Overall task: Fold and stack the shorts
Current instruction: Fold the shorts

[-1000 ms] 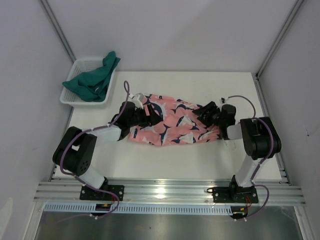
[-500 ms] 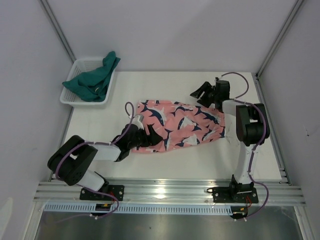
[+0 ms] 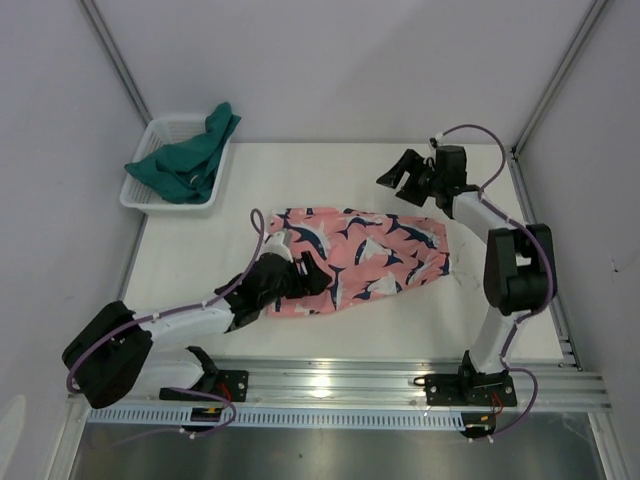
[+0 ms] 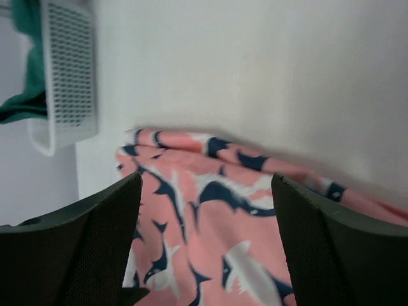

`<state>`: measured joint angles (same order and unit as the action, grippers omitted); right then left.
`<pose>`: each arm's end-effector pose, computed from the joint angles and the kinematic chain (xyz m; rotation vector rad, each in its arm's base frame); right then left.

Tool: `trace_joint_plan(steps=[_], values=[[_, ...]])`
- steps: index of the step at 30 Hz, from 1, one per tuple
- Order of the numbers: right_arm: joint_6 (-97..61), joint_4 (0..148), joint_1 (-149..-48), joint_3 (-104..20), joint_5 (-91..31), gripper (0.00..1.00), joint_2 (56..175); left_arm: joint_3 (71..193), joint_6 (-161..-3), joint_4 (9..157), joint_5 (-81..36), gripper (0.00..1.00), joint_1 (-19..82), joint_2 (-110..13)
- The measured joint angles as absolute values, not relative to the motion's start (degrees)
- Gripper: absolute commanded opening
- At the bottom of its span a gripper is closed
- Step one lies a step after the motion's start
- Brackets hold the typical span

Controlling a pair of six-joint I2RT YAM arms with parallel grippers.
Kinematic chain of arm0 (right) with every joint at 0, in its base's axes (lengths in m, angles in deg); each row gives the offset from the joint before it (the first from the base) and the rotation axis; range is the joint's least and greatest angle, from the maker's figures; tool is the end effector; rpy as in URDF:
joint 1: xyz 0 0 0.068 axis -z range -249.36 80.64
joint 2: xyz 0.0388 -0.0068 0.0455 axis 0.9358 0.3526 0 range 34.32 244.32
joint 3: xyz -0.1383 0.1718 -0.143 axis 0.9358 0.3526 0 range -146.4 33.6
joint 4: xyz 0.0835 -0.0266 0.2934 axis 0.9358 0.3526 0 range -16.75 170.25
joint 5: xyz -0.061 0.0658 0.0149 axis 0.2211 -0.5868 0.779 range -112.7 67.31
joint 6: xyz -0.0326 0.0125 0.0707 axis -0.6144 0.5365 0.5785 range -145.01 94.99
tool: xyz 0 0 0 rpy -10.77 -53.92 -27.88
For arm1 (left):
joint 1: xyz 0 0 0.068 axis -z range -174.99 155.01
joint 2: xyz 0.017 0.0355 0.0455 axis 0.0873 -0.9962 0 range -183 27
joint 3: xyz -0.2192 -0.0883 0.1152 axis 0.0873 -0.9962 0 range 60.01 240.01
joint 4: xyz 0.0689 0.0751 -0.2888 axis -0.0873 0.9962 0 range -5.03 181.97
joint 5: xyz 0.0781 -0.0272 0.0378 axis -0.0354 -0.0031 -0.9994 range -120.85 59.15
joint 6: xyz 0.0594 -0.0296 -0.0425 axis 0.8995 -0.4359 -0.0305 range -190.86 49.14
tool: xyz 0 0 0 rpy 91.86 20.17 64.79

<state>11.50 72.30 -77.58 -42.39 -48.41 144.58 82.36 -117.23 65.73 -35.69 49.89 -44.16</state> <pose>0.4867 0.1000 0.1622 0.2772 2.2186 0.9238 0.2157 -0.2068 0.1034 -0.0829 2.2061 -0.8534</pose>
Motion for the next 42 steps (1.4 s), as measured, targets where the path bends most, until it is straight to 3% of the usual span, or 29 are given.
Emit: trace_joint_plan(steps=[9, 17, 23, 29, 34, 42], values=[[9.21, 76.28, -82.7, -30.13, -45.92, 0.78, 117.69, 93.29, -112.84, 82.4, -33.87, 0.97, 37.96, -33.49], [7.66, 82.2, -95.97, -18.33, -39.47, 0.78, 112.25, 91.98, -109.25, 91.71, -28.12, 0.97, 25.52, -26.85], [7.04, 85.22, -102.2, -16.77, -34.07, 0.78, 110.74, 88.96, -108.07, 92.57, -21.15, 0.97, 18.88, -28.16], [8.49, 87.06, -96.14, -13.8, -30.57, 0.8, 108.47, 86.95, -108.01, 92.04, -17.28, 0.96, 18.42, -28.73], [10.96, 90.18, -82.63, -6.37, -31.03, 0.87, 99.99, 87.19, -107.63, 92.09, -17.46, 0.96, 19.88, -28.64], [11.18, 93.81, -61.72, -0.88, -37.46, 0.88, 94.83, 98.42, -105.73, 93.2, -23.84, 0.95, 37.3, -38.13]])
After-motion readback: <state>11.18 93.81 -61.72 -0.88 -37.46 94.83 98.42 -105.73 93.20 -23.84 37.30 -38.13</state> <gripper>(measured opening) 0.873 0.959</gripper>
